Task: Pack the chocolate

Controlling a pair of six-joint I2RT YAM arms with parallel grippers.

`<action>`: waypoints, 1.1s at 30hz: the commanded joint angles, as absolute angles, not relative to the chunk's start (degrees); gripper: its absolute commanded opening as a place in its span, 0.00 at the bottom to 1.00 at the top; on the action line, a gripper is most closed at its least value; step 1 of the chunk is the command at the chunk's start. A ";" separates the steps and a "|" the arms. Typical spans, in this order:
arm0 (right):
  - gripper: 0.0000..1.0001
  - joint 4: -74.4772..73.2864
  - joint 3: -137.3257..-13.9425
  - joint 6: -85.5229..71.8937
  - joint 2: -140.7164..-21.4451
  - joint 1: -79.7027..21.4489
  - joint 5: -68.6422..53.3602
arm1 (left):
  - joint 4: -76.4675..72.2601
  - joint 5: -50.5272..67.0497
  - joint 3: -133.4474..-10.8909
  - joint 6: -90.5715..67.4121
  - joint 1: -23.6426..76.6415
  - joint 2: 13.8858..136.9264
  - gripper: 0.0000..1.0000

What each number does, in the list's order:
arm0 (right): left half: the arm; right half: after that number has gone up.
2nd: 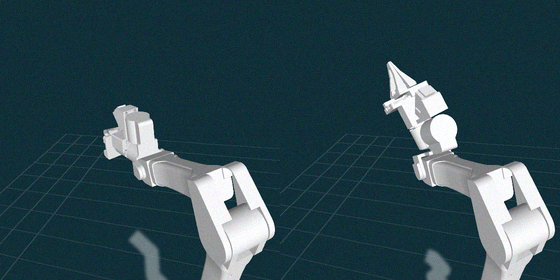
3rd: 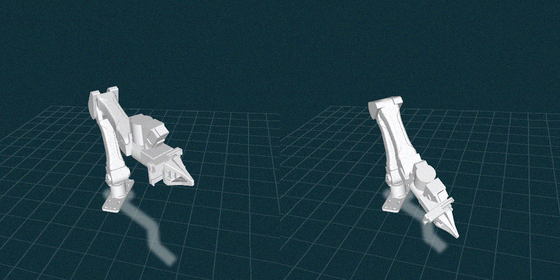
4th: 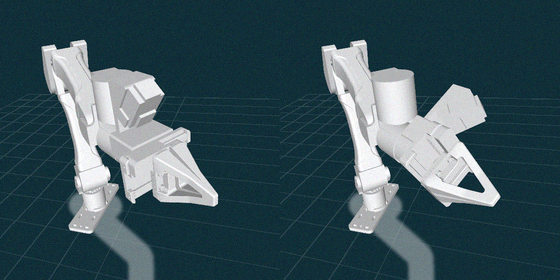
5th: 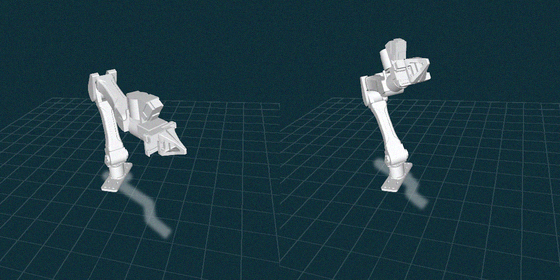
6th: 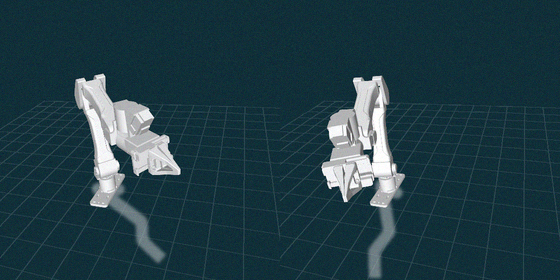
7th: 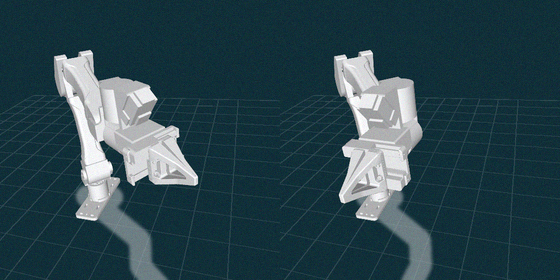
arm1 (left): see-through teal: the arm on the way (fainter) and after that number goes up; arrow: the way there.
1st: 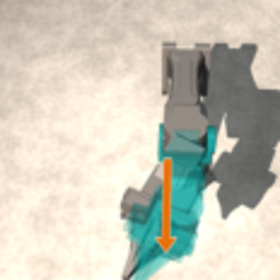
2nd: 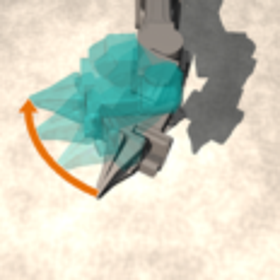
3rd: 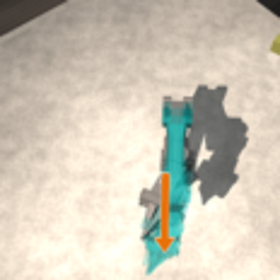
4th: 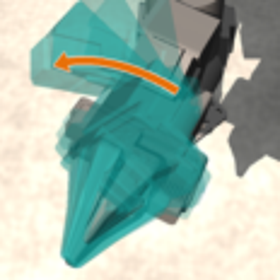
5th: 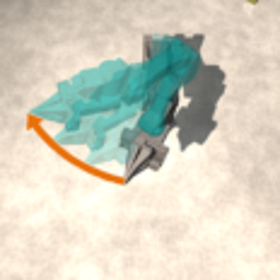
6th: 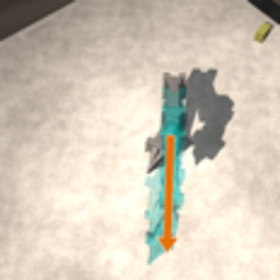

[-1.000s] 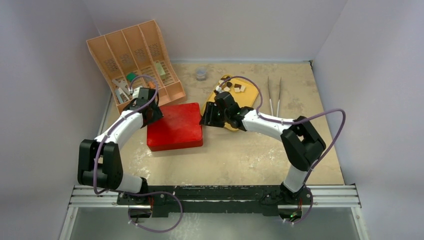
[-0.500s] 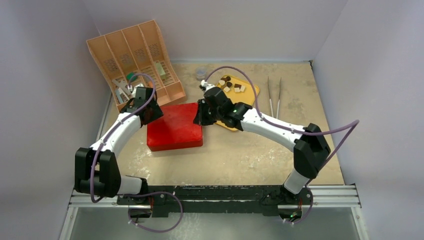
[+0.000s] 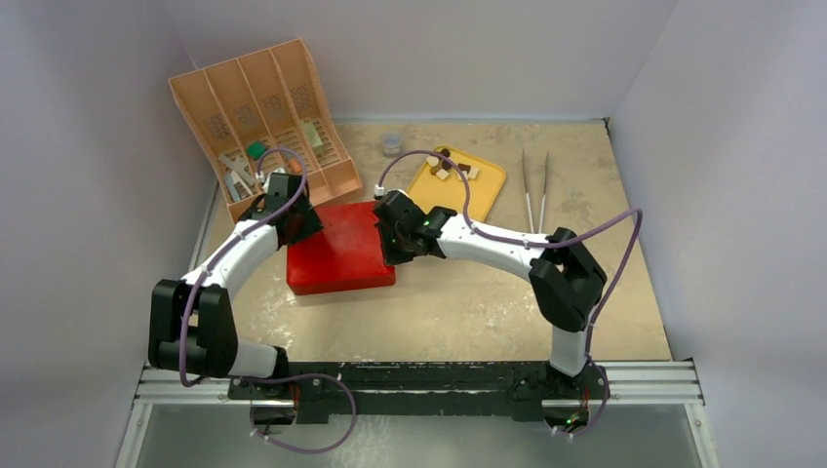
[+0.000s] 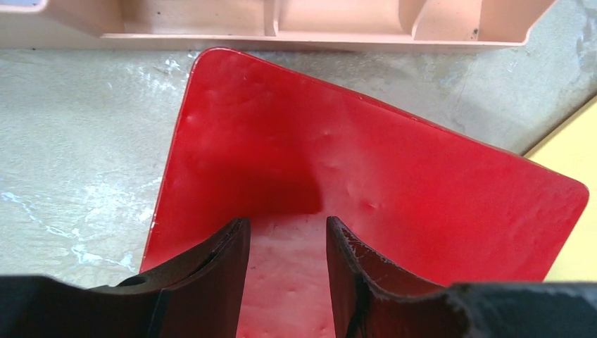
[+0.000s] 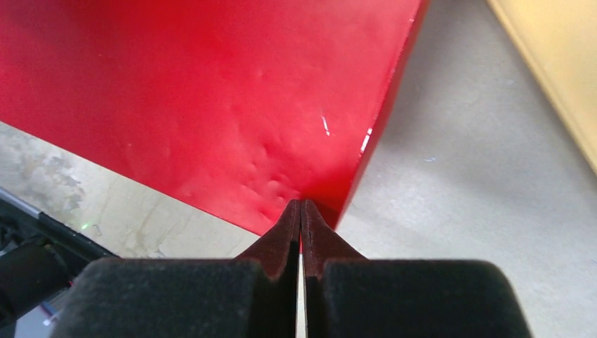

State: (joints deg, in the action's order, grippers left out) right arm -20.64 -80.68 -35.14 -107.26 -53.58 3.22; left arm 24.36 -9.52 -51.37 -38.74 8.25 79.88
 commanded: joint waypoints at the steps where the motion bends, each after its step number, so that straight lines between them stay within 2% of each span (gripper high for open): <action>1: 0.00 -27.00 -85.04 -32.70 -102.93 -53.96 9.04 | 22.96 -6.28 -52.13 -40.72 8.18 78.96 0.43; 5: 0.00 -22.47 -86.64 -30.79 -101.70 -53.81 8.11 | 23.04 -9.24 -54.86 -39.89 7.90 79.11 0.42; 8: 0.00 -19.00 -89.07 -27.30 -103.51 -51.98 8.14 | 21.09 -9.10 -55.79 -39.58 6.59 79.34 0.38; 15: 0.00 -16.63 -101.31 -24.22 -110.74 -46.48 4.78 | 17.57 -8.46 -57.81 -41.37 4.01 79.12 0.13; 17: 0.00 -17.11 -105.04 -23.56 -113.52 -45.73 4.63 | 18.01 -9.23 -59.04 -41.42 3.96 79.80 0.00; 24: 0.00 -17.28 -109.74 -22.74 -122.09 -44.18 5.01 | 18.28 -13.59 -60.46 -39.61 3.96 83.39 0.00; 29: 0.00 -26.62 -114.54 -23.57 -130.47 -43.39 6.05 | 19.92 -11.79 -60.06 -38.09 3.97 90.35 0.00; 33: 0.00 -26.44 -113.07 -23.02 -128.76 -43.41 8.15 | 20.99 -11.49 -60.91 -38.05 4.00 92.69 0.00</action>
State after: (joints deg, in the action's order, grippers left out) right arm -20.86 -113.43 -24.49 -130.02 -44.05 4.73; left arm 18.74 -11.29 -59.96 -39.29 4.23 90.61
